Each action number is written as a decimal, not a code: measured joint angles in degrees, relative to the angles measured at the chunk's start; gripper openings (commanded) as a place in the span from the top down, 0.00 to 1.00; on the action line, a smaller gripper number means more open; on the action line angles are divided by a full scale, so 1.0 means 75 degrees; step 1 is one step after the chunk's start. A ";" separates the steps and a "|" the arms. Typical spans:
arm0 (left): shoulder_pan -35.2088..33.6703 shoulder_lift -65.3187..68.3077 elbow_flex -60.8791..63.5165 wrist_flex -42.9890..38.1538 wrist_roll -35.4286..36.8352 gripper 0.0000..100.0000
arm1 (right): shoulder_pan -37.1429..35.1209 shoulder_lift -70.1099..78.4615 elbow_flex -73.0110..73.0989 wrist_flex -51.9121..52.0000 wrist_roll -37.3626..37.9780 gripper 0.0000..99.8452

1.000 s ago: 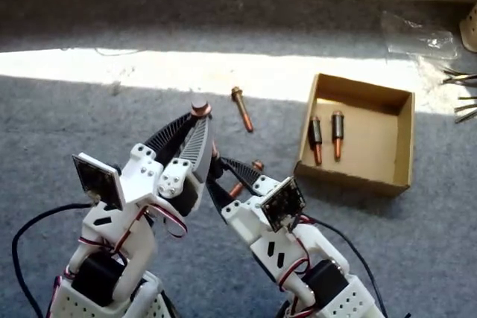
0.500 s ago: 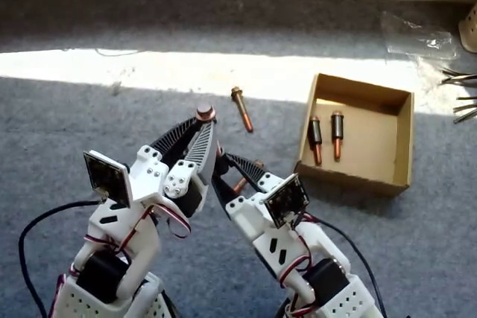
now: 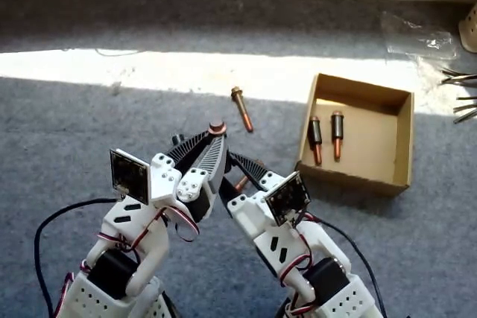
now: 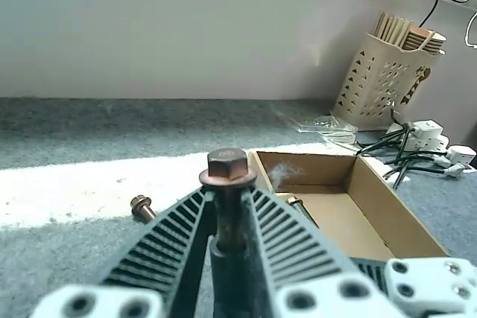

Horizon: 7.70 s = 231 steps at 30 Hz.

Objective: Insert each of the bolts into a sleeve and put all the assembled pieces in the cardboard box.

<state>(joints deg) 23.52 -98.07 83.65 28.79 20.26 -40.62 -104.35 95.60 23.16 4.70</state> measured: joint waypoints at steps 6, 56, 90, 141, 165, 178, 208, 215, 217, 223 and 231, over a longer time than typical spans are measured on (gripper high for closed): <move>0.0000 0.0000 0.0000 0.0000 0.0000 0.99 | 0.0000 0.0000 0.0000 0.0000 0.0000 1.00; -0.0035 0.0105 0.0023 0.0457 -0.0703 0.86 | 0.0023 -0.0012 0.0000 0.0000 0.0000 1.00; -0.1934 -0.0821 -0.0610 0.0445 -0.0703 0.86 | 0.0105 0.0000 0.0000 0.0000 0.0023 1.00; -0.3575 -0.0821 0.0234 0.2368 -0.0703 0.99 | 0.5158 0.3352 -0.4982 0.3540 0.0633 1.00; -0.3575 -0.0821 0.0246 0.2368 -0.0703 0.99 | 0.6740 1.2472 -0.9248 0.3528 0.1418 1.00; -0.3575 -0.0821 0.0246 0.2368 -0.0703 0.99 | 0.6810 1.5766 -1.1429 0.3528 0.1418 0.99; -0.4161 -0.0821 0.0129 0.2684 -0.0703 0.99 | 0.5099 1.3152 -1.1839 0.4993 0.1453 0.77; -0.4161 -0.0832 -0.0539 0.3915 -0.0703 0.99 | 0.3974 1.2671 -1.1839 0.5486 0.1453 0.77; -0.4161 -0.0821 -0.0633 0.4056 -0.0703 0.99 | 0.3540 1.2601 -1.1839 0.5662 0.1453 0.77; -0.4161 -0.0856 -0.1500 0.5204 -0.0703 0.99 | 0.2473 1.2378 -1.1839 0.5779 0.1453 0.77; -0.4173 -0.0856 -0.1946 0.5849 -0.0703 0.99 | 0.1242 1.2319 -1.1839 0.5779 0.1453 0.77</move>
<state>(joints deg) -7.78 -104.48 69.05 72.66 14.99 -31.30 -11.96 6.81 66.51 15.60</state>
